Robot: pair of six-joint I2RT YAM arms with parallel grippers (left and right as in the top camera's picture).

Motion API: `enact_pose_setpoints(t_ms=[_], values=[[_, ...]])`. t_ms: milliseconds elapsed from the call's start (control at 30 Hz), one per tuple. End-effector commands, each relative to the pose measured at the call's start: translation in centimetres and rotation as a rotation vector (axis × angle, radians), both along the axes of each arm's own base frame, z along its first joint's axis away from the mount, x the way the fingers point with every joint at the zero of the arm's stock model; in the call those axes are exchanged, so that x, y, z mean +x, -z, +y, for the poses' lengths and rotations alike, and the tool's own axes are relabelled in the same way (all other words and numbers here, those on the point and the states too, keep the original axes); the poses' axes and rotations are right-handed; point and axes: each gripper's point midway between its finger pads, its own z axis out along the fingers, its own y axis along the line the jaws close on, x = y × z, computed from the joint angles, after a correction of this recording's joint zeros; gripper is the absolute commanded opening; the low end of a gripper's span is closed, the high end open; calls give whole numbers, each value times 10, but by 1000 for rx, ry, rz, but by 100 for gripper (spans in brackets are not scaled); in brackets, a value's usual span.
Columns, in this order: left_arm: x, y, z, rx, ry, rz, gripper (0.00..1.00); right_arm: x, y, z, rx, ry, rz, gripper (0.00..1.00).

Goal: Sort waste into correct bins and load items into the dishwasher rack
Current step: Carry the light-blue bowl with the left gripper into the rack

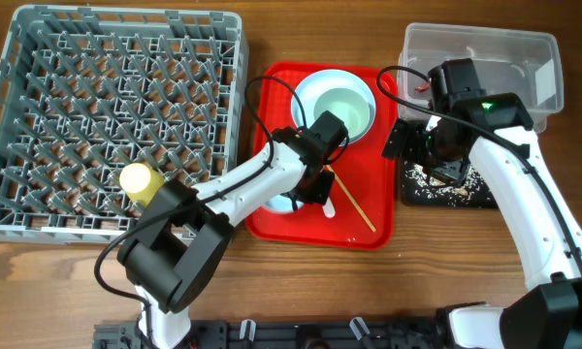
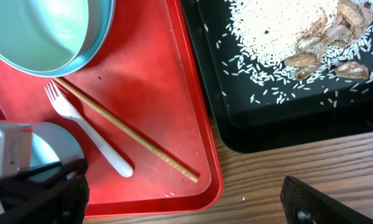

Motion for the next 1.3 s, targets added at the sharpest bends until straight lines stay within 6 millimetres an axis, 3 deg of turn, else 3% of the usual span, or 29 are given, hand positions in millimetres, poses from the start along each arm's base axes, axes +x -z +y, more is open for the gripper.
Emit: enact_pose_setpoints(t_ms=[0,133,233,367,500,600,733,933,1033,1267], values=[[3,3,-1,14,3,-9,4,5,-12,-3,-16,-1,-42,100],[5,-5,-3,1,3,-23,4,5,-12,-3,-17,-2,-42,100],[9,-28,-7,-28,3,-55,4,5,-12,-4,-17,-2,-42,100],[26,-83,-11,-105,-13,-143,4,5,-12,-4,-17,-2,-42,100],[52,-135,5,-175,-77,-241,4,5,-12,-3,-17,-2,-42,100],[71,-165,30,-224,-102,-303,4,5,-12,-3,-17,-3,-42,100],[89,-186,67,-292,-141,-331,4,5,-12,-3,-17,-2,-43,100],[109,-203,114,-510,-149,-298,4,5,-12,-3,-16,-2,-43,100],[119,-213,147,-641,-185,-298,4,5,-12,-3,-16,-2,-44,100],[135,-217,209,-863,-309,-280,4,5,-12,-3,-16,-2,-44,100]])
